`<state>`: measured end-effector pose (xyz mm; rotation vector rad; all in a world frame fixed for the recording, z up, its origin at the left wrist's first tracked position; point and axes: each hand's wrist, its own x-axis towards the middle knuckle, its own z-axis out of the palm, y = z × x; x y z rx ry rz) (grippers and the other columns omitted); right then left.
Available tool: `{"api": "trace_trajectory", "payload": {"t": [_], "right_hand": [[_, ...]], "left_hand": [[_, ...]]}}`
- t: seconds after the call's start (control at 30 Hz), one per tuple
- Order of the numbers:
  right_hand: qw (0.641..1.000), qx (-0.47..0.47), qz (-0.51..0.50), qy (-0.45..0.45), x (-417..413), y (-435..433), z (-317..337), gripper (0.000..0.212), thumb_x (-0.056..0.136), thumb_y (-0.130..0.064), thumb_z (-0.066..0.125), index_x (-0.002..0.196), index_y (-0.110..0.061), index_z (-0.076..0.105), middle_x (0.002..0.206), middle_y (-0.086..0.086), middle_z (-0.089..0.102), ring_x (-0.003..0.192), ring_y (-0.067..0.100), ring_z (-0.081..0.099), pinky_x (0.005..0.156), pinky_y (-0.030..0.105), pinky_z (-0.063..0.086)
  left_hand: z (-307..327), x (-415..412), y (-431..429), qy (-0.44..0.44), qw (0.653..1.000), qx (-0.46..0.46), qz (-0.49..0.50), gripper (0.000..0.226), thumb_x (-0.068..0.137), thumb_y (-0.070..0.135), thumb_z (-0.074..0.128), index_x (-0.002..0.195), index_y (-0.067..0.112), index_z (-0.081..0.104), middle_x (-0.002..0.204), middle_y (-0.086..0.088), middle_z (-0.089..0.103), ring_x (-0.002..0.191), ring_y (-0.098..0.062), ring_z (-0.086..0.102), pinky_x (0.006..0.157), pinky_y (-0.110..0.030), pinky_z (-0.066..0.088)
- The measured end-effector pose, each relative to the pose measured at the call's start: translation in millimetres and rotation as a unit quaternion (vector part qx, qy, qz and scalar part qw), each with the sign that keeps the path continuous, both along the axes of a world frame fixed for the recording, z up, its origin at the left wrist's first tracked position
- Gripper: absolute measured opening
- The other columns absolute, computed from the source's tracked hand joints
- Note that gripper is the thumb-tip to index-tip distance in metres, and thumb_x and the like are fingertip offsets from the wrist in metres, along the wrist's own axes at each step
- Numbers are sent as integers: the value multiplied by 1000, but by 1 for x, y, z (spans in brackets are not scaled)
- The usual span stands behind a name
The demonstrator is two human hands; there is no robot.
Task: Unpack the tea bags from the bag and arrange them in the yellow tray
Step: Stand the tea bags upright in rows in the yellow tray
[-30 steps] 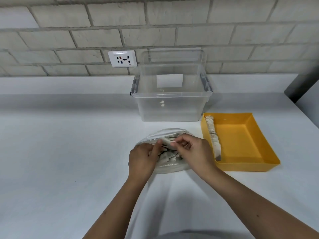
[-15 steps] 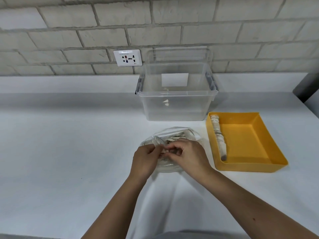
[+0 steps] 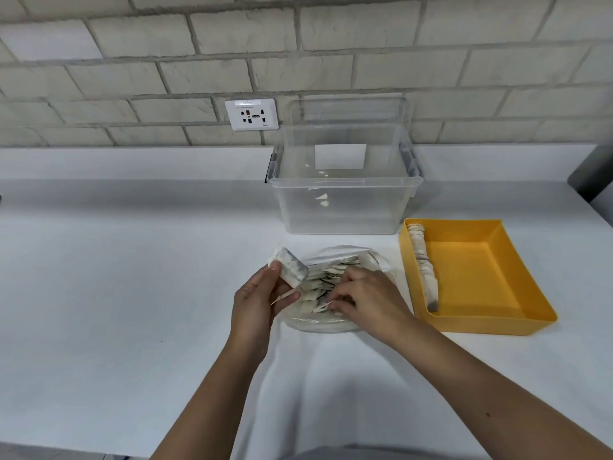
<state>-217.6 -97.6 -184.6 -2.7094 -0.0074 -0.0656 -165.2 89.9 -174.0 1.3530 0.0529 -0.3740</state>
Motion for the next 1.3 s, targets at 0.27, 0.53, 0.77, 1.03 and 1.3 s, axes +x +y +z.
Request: {"api": "trace_trajectory", "payload": {"t": [0.27, 0.53, 0.77, 1.03, 1.3], "right_hand": [[841, 525, -103, 81, -14, -16, 35, 8, 90, -13, 66, 90, -6, 69, 75, 0, 60, 65, 14, 50, 69, 28, 45], [796, 577, -150, 101, -7, 4, 32, 9, 90, -17, 66, 83, -12, 64, 67, 0, 59, 53, 10, 48, 59, 25, 43], [821, 538, -163, 99, -5, 6, 28, 12, 85, -17, 71, 86, -6, 66, 70, 6, 59, 52, 10, 48, 54, 18, 45], [970, 121, -192, -83, -6, -37, 15, 12, 87, -25, 69, 98, -19, 68, 81, -6, 54, 69, 6, 50, 61, 23, 38], [991, -66, -118, -21, 14, -30, 13, 28, 87, -40, 63, 114, -31, 64, 109, -9, 51, 93, 16, 62, 64, 28, 47]], "left_hand": [[3, -7, -12, -72, 996, 44, -23, 22, 99, 21, 57, 100, 14, 78, 98, -5, 78, 96, -15, 73, 89, -25, 56], [5, -17, -28, -8, 998, -5, -70, 35, 104, 29, 48, 106, 8, 76, 104, -15, 76, 104, -26, 72, 89, -31, 57], [8, -17, -27, -63, 995, 61, -53, 22, 95, 30, 64, 91, 15, 79, 92, -22, 74, 83, -26, 71, 93, -47, 57], [15, 5, -6, -210, 954, 198, -84, 15, 94, 28, 67, 102, 26, 79, 96, 17, 77, 91, -1, 71, 82, -11, 49], [0, 11, -7, -157, 958, 238, -19, 31, 92, 42, 66, 78, 16, 72, 62, -13, 60, 63, -14, 55, 66, -30, 51]]}}
